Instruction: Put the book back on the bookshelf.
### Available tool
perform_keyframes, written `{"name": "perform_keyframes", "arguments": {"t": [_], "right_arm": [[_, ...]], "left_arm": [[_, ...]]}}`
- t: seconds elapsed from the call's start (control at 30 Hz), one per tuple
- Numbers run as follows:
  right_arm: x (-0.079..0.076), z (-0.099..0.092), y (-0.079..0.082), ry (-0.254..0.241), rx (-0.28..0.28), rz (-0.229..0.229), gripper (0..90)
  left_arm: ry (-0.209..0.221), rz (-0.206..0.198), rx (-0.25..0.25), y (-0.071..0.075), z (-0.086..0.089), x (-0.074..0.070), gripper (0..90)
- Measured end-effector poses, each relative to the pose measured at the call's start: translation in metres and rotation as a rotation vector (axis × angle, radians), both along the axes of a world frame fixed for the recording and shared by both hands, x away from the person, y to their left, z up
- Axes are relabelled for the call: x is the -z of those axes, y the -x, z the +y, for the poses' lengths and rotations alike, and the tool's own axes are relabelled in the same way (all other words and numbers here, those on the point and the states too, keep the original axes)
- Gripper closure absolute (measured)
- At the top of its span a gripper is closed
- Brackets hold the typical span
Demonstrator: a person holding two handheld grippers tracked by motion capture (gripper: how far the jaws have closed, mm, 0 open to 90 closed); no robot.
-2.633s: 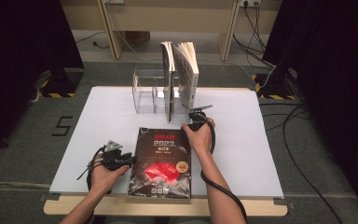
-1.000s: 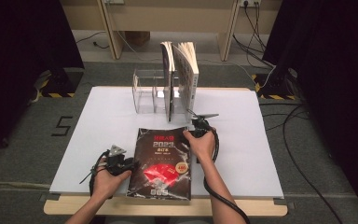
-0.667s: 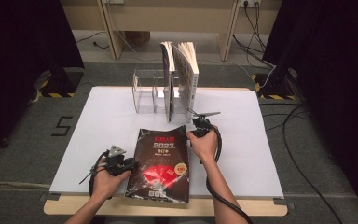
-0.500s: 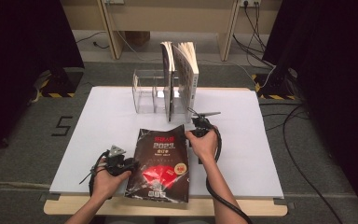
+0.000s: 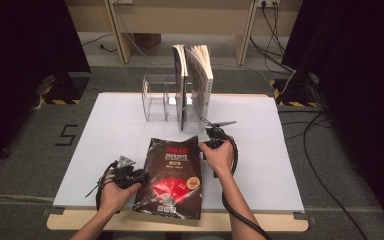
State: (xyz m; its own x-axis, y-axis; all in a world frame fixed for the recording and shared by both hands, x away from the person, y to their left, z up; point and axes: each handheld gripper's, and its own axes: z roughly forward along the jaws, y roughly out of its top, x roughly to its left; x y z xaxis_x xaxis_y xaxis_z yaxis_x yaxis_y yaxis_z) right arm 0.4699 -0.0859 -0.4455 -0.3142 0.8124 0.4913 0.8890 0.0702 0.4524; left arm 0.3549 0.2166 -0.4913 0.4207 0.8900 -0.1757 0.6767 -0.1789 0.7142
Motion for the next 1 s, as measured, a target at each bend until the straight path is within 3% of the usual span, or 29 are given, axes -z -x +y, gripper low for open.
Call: {"name": "perform_keyframes", "arguments": {"t": [0.23, 0.4, 0.67, 0.73, 0.8, 0.93, 1.0], "right_arm": [[-0.013, 0.001, 0.003, -0.032, -0.009, -0.017, 87.3], [-0.029, 0.005, 0.008, -0.068, -0.019, -0.060, 87.4], [-0.058, 0.021, 0.021, -0.081, -0.036, -0.171, 87.5], [-0.062, 0.024, 0.022, -0.080, -0.040, -0.191, 87.6], [-0.067, 0.027, 0.023, -0.086, -0.034, -0.216, 87.5], [-0.079, 0.034, 0.023, -0.099, -0.020, -0.281, 87.5], [-0.085, 0.038, 0.024, -0.102, -0.011, -0.315, 87.6]], "left_arm": [[0.002, -0.002, 0.004, 0.000, 0.001, 0.000, 66.1], [0.029, 0.003, 0.003, 0.000, 0.004, -0.002, 65.4], [0.084, -0.065, -0.025, 0.003, 0.011, -0.025, 58.2], [0.095, -0.070, -0.037, 0.004, 0.012, -0.029, 55.3], [0.125, -0.049, -0.054, 0.004, 0.014, -0.032, 51.4], [0.135, -0.071, -0.070, 0.006, 0.015, -0.040, 49.6], [0.118, -0.092, -0.059, 0.006, 0.015, -0.043, 49.9]]}}
